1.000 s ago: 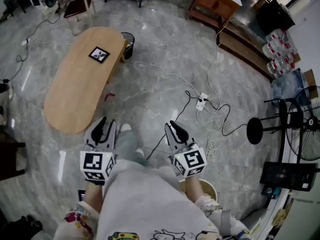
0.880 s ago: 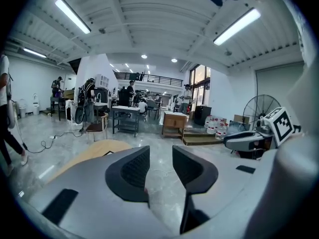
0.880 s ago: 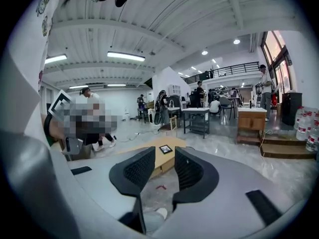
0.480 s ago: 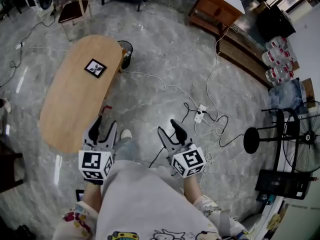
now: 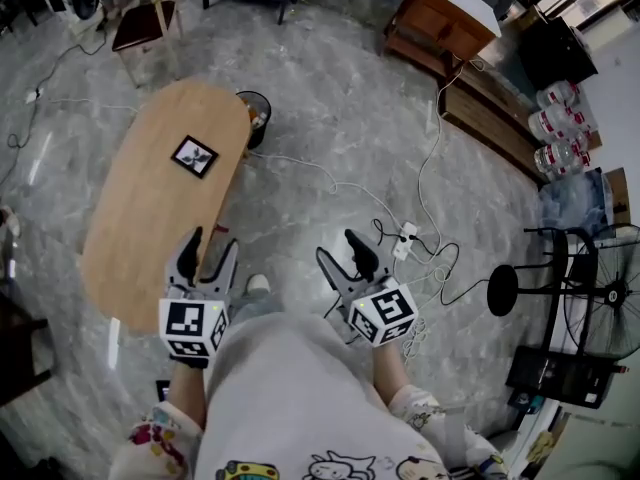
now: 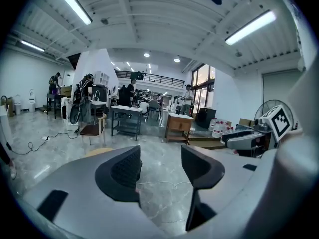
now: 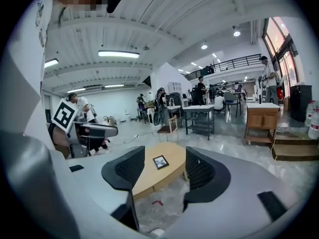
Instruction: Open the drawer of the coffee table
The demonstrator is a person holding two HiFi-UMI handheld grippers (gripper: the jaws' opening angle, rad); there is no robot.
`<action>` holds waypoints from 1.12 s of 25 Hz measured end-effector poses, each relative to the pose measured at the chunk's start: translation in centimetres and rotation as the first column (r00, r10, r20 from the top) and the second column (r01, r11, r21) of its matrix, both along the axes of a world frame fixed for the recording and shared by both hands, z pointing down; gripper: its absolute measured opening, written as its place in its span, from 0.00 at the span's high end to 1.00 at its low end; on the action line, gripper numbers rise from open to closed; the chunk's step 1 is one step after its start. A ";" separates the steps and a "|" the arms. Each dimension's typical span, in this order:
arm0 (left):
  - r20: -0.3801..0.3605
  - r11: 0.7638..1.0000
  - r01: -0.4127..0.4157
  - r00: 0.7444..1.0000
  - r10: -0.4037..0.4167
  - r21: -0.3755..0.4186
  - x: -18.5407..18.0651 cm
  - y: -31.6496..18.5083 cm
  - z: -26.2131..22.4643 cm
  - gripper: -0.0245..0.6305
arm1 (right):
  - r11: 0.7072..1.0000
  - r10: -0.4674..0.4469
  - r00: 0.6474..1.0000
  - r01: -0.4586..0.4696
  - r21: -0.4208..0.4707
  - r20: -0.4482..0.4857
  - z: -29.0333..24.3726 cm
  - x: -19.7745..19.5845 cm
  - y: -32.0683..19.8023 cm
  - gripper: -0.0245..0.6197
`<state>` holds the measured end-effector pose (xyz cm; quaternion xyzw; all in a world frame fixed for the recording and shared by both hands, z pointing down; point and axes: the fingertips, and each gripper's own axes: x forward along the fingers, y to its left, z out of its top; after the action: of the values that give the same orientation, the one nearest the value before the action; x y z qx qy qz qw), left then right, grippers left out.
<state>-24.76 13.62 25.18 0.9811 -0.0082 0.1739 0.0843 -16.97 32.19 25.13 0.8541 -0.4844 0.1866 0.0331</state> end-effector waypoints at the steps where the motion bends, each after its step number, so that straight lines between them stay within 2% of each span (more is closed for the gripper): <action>1: 0.002 1.000 0.002 1.000 -0.002 -0.004 0.3 -0.6 0.2 0.60 | 1.000 -0.001 1.000 0.001 0.001 0.003 0.1 0.5 -0.6 0.61; 12: 0.015 0.997 0.065 0.998 -0.064 -0.031 2.3 -3.6 1.0 0.57 | 0.997 -0.071 0.997 0.071 -0.013 0.017 0.4 4.6 -5.3 0.58; 19: 0.007 0.986 0.164 0.986 -0.164 -0.012 5.8 -6.8 0.9 0.56 | 0.988 -0.154 0.988 0.154 0.003 0.006 0.5 10.4 -9.3 0.58; 24: 0.019 0.958 0.288 0.957 -0.288 0.008 9.6 -9.8 1.8 0.56 | 0.966 -0.258 0.966 0.258 0.013 0.015 1.8 16.7 -13.3 0.58; 28: 0.035 0.912 0.411 0.911 -0.411 0.016 14.0 -12.3 1.1 0.56 | 0.924 -0.383 0.923 0.383 0.008 0.029 1.4 22.9 -17.4 0.58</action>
<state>-10.72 1.28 26.25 0.9544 -0.2164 0.1705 0.1149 5.94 14.81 26.53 0.7401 -0.6425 0.1889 0.0607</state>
